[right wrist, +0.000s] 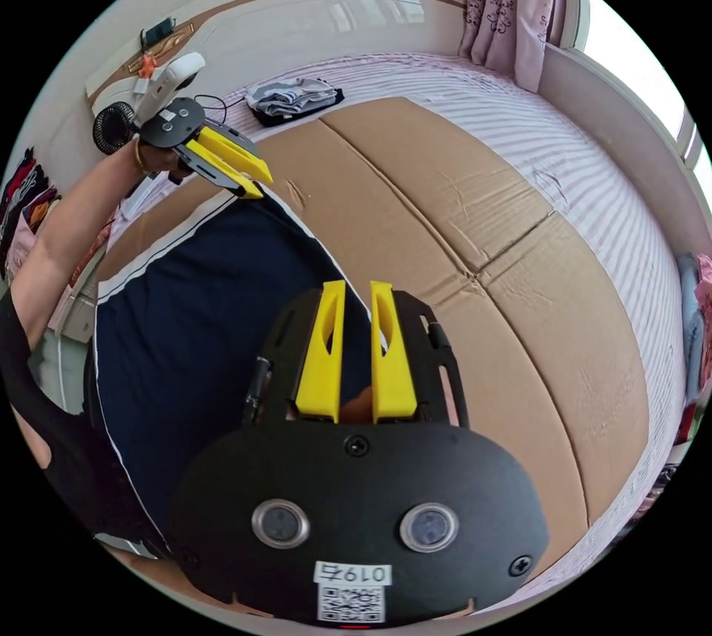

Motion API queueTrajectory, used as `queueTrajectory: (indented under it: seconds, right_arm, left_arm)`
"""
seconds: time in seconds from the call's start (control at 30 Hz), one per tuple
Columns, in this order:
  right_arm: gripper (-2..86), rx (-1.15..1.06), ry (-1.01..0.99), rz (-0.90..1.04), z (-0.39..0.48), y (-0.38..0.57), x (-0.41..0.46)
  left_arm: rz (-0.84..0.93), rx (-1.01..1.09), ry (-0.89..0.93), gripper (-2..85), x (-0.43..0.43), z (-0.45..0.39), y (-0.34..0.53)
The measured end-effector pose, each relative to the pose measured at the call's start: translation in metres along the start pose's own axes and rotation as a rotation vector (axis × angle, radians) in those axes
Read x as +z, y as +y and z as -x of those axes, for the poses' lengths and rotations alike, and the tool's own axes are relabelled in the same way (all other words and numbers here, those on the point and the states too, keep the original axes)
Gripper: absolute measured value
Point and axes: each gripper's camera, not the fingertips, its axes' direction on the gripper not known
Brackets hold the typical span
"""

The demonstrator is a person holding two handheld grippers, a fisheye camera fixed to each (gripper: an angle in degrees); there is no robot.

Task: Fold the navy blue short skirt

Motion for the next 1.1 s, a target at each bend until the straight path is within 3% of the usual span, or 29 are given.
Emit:
queueTrajectory:
  seconds: [0.37,0.73,0.83,0.93,1.1]
  right_arm:
    - [-0.4,-0.047,0.037,0.027,0.013,0.034,0.058]
    - [4.8,0.042,0.184,-0.065,0.028,0.090,0.074]
    - [4.6,0.078,0.167,-0.161,0.029,0.128,0.043]
    - [2.2,0.050,0.168,-0.135,0.046,0.178,0.026]
    - [-0.8,-0.045,0.177,-0.113,0.093,0.258,0.021]
  left_arm:
    - [0.036,0.087,-0.084,1.8,-0.017,-0.033,0.034]
    - [0.011,0.011,-0.165,5.3,-0.044,-0.054,0.090]
    - [-0.089,-0.080,-0.162,6.9,-0.077,-0.045,0.127]
    - [-0.179,-0.154,-0.085,7.6,-0.109,-0.041,0.181]
    - [-0.205,0.032,-0.110,6.5,-0.131,-0.153,0.290]
